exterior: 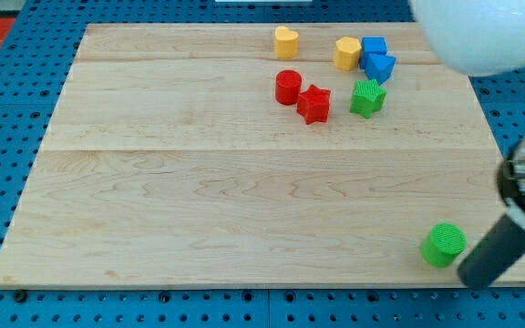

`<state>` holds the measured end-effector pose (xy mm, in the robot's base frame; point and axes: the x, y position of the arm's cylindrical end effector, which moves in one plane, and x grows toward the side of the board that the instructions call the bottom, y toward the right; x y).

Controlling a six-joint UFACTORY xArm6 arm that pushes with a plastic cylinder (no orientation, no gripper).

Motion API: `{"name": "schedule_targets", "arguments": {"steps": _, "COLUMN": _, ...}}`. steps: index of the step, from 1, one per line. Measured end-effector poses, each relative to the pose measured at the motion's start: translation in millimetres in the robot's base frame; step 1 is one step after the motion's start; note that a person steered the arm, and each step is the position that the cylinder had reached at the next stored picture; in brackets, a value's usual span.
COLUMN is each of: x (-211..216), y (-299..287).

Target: Put the green circle vertical below the green star

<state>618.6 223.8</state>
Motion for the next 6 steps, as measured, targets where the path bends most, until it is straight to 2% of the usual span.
{"name": "schedule_targets", "arguments": {"steps": 1, "x": -4, "y": 31}}
{"name": "schedule_targets", "arguments": {"steps": 4, "x": -17, "y": -27}}
{"name": "schedule_targets", "arguments": {"steps": 5, "x": -44, "y": -4}}
{"name": "schedule_targets", "arguments": {"steps": 6, "x": -160, "y": 88}}
